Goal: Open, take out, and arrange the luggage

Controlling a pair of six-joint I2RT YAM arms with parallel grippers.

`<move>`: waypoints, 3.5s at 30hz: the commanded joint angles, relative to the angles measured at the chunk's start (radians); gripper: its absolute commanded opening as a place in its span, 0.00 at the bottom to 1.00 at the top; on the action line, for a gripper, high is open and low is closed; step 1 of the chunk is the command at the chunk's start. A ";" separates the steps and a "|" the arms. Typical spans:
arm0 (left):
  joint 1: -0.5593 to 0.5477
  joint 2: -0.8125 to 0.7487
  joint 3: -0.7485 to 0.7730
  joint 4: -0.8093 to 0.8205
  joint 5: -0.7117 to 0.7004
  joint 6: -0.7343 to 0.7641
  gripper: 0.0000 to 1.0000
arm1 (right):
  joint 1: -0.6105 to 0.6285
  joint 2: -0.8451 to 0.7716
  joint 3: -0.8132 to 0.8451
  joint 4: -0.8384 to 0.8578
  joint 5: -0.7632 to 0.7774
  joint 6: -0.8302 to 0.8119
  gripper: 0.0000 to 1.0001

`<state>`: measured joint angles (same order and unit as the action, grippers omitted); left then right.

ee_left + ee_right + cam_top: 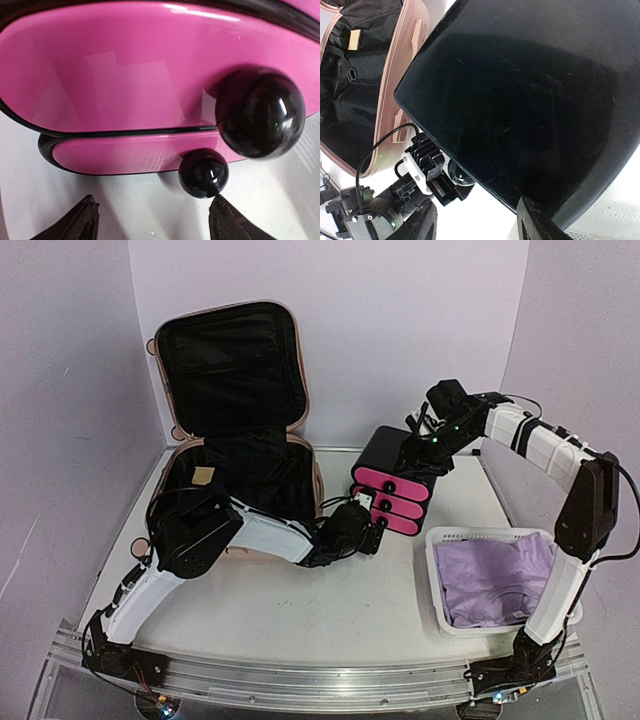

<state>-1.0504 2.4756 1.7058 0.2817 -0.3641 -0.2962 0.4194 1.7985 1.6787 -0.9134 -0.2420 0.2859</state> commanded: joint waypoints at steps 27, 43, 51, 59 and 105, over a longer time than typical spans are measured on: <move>0.006 0.057 0.161 0.032 0.028 -0.077 0.70 | 0.006 -0.024 -0.029 -0.082 -0.016 0.027 0.55; 0.007 -0.015 0.077 0.032 0.064 -0.046 0.32 | 0.006 -0.024 -0.028 -0.072 0.004 0.034 0.55; -0.009 -0.146 -0.104 0.031 0.095 -0.049 0.28 | 0.006 -0.021 -0.026 -0.050 0.010 0.041 0.55; -0.007 -0.137 -0.097 0.030 0.096 -0.037 0.68 | 0.006 -0.022 -0.028 -0.045 0.008 0.041 0.55; 0.025 -0.012 0.106 -0.012 0.159 -0.112 0.26 | 0.006 -0.032 -0.027 -0.044 -0.003 0.052 0.55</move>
<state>-1.0283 2.5412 1.8431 0.2604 -0.2070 -0.4271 0.4267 1.7897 1.6444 -0.9833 -0.2466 0.3309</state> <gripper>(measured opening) 0.314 0.555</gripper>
